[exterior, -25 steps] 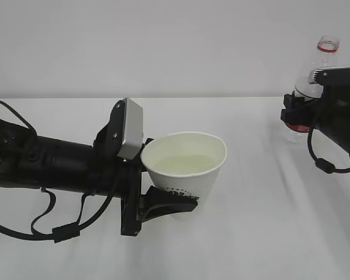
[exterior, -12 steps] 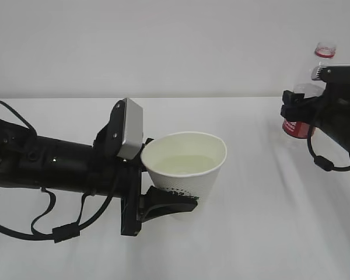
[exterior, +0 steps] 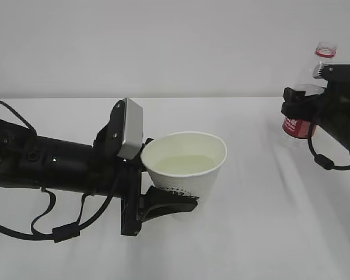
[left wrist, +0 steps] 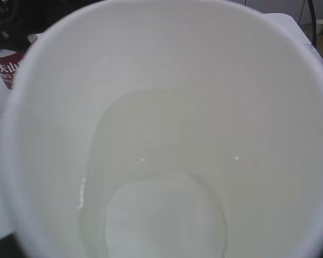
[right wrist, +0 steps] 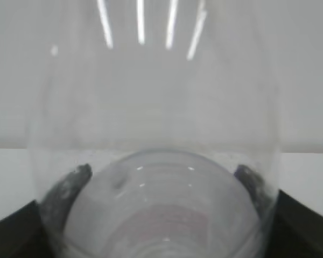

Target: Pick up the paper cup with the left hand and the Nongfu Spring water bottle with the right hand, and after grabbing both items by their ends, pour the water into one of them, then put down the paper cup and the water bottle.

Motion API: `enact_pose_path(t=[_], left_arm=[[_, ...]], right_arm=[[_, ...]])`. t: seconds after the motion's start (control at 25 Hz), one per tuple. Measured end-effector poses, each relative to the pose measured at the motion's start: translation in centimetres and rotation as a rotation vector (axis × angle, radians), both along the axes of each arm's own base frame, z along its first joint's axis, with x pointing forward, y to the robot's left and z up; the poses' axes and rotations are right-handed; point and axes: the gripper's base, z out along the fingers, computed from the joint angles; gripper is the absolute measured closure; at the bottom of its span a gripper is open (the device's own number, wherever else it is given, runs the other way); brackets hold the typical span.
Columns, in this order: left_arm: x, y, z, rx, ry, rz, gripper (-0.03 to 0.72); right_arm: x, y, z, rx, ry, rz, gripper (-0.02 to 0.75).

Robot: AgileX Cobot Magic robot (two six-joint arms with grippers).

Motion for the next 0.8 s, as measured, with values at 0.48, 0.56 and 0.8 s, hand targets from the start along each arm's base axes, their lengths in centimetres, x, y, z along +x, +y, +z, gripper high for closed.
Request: enact_pose_path(t=[0.48,0.56,0.8], left_arm=[[0.2,0.0,0.1,-0.018,0.009,0.031,0.205],[0.2,0.0,0.1,-0.018,0.009,0.031,0.205],[0.2,0.0,0.1,-0.019,0.010,0.032,0.205]], right_arm=[[-0.3,0.0,4.7,0.005,-0.127,0.000,0.130],[-0.3,0.0,4.9,0.005,-0.135,0.000,0.130],[-0.9,0.0,5.7,0.005,-0.144,0.000,0.130]])
